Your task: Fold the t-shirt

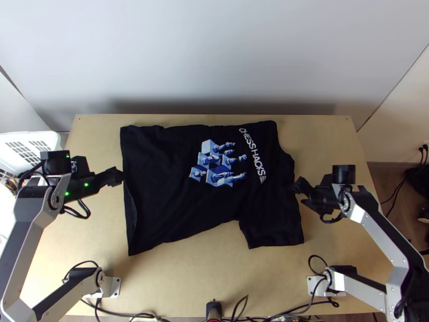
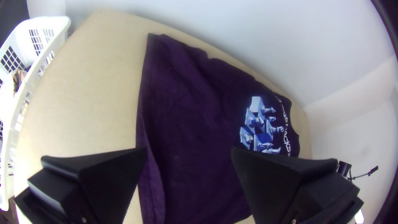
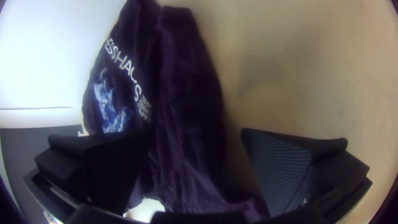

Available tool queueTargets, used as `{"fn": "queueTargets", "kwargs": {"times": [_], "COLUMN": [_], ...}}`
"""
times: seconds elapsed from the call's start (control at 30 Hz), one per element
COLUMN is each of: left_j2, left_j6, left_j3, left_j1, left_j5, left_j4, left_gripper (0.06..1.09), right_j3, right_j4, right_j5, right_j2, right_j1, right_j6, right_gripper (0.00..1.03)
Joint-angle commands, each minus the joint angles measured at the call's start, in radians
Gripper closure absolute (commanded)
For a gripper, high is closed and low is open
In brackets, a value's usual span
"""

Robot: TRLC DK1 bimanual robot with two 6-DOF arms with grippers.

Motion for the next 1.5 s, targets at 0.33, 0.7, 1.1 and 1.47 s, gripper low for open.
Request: {"fn": "queueTargets", "kwargs": {"times": [0.33, 0.7, 1.1, 1.47], "left_j2": [-0.073, -0.074, -0.091, -0.12], "left_j6": [0.005, 0.007, 0.007, 0.008], "left_j3": [-0.016, -0.015, -0.004, -0.03], "left_j1": [0.046, 0.048, 0.046, 0.048], "left_j5": [-0.006, -0.006, -0.006, -0.009], "left_j4": [0.007, 0.007, -0.002, -0.011], "left_gripper": [0.11, 0.11, 0.11, 0.11], "right_j3": [-0.019, -0.091, -0.177, -0.202], "right_j4": [-0.15, -0.379, -0.341, -0.29], "right_j5": [0.001, 0.0, 0.0, 0.007], "right_j2": [-0.044, -0.202, -0.259, -0.314], "right_j1": [0.019, 0.034, 0.072, 0.06], "right_j6": [0.003, -0.102, -0.163, -0.155], "right_gripper": [0.1, 0.1, 0.21, 0.72]}}
